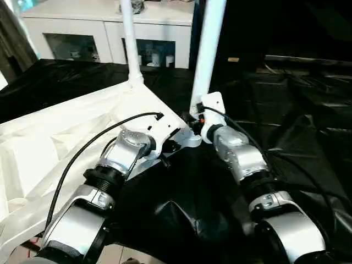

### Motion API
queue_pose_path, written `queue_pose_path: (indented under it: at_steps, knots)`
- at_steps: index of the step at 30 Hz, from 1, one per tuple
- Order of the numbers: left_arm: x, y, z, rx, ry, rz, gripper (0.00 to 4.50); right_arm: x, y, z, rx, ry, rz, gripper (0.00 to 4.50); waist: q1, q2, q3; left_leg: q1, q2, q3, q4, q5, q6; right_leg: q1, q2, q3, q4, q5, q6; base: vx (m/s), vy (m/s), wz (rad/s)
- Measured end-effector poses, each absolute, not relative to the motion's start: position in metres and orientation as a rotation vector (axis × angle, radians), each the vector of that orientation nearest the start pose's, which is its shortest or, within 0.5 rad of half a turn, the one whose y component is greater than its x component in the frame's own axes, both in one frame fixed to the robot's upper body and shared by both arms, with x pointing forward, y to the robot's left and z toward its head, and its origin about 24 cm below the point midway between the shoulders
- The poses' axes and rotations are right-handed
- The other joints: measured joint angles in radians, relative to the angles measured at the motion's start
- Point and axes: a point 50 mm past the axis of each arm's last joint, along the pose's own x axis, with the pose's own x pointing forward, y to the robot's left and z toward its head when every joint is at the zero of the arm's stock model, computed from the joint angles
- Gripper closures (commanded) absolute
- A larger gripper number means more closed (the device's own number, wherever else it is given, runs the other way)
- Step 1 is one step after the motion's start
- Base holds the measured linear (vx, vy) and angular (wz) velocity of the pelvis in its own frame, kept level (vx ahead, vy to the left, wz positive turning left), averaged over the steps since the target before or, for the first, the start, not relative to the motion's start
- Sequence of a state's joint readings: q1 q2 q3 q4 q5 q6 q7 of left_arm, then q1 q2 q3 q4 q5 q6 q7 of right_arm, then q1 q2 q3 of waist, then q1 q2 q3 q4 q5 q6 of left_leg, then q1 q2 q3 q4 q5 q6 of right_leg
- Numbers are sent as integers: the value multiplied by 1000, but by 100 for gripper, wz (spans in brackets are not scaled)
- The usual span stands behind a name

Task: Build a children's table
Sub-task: Insert table leg to table base

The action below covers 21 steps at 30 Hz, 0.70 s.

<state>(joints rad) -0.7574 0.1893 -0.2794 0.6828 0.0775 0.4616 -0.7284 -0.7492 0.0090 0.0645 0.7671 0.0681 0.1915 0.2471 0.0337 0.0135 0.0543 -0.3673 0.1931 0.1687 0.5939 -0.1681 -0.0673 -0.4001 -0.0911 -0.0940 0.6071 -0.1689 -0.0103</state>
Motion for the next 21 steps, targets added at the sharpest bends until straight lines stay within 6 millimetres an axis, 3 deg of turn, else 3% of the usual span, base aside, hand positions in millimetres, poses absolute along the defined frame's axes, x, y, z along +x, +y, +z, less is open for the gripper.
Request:
queue_pose_path:
  at_steps: [2,4,8,14,15,21]
  knots:
    - [352,93,58,364,568,-866,450,366,-64,70,-26,248,481,193,0,0,0,0,0,0,0,0,0,0,0,0,-1,0,0,0,0,0]
    - [353,94,59,364,564,-864,450,363,-66,59,-12,286,470,186,0,0,0,-2,0,0,-1,0,0,-1,0,0,-2,0,0,0,0,0]
    - [353,94,60,363,560,-858,450,363,-66,58,-7,291,472,151,-2,1,1,-2,0,0,-2,0,0,-2,0,0,-2,0,0,0,0,0]
    - [354,97,61,369,546,-856,450,362,-65,61,8,274,510,107,-1,1,1,-3,0,1,-9,0,0,-3,0,-1,-6,0,0,0,0,0]
    - [354,98,62,371,543,-859,450,363,-65,61,9,268,518,79,-1,1,1,-3,0,1,-10,0,0,-4,0,-1,-6,0,-1,0,0,0]
    - [355,101,65,378,523,-888,450,361,-64,70,-14,214,612,52,2,3,2,-6,0,2,-13,0,0,-6,1,-1,-8,3,-6,0,0,0]
